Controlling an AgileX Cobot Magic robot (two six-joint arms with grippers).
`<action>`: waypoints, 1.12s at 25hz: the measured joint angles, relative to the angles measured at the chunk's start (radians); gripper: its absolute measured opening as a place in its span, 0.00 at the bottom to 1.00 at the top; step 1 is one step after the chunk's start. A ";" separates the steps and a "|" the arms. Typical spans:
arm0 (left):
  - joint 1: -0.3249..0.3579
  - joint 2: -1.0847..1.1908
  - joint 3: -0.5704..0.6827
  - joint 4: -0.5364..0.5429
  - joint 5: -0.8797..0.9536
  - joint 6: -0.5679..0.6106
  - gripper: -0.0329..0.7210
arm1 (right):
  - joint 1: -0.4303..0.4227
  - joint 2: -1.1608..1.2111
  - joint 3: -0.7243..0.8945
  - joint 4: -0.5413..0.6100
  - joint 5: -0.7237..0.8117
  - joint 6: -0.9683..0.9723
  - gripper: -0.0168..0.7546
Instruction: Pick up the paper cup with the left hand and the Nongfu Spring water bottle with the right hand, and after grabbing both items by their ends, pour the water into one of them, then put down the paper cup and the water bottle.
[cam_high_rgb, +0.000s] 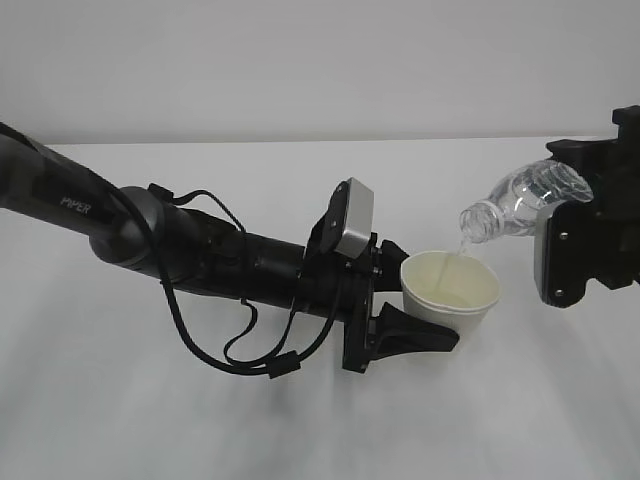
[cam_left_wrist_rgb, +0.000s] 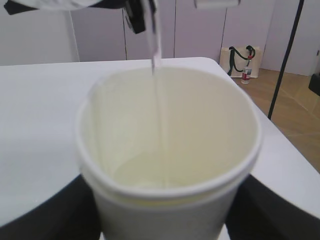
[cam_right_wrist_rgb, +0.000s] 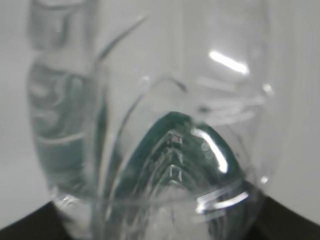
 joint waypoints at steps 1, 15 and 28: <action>0.000 0.000 0.000 0.000 0.000 0.000 0.68 | 0.000 0.000 0.000 0.000 0.000 0.000 0.58; 0.000 0.000 0.000 0.000 0.000 0.000 0.68 | 0.000 0.000 0.000 -0.007 0.000 0.000 0.58; 0.000 0.000 0.000 0.000 0.000 0.000 0.67 | 0.000 0.000 0.000 -0.011 -0.004 0.000 0.58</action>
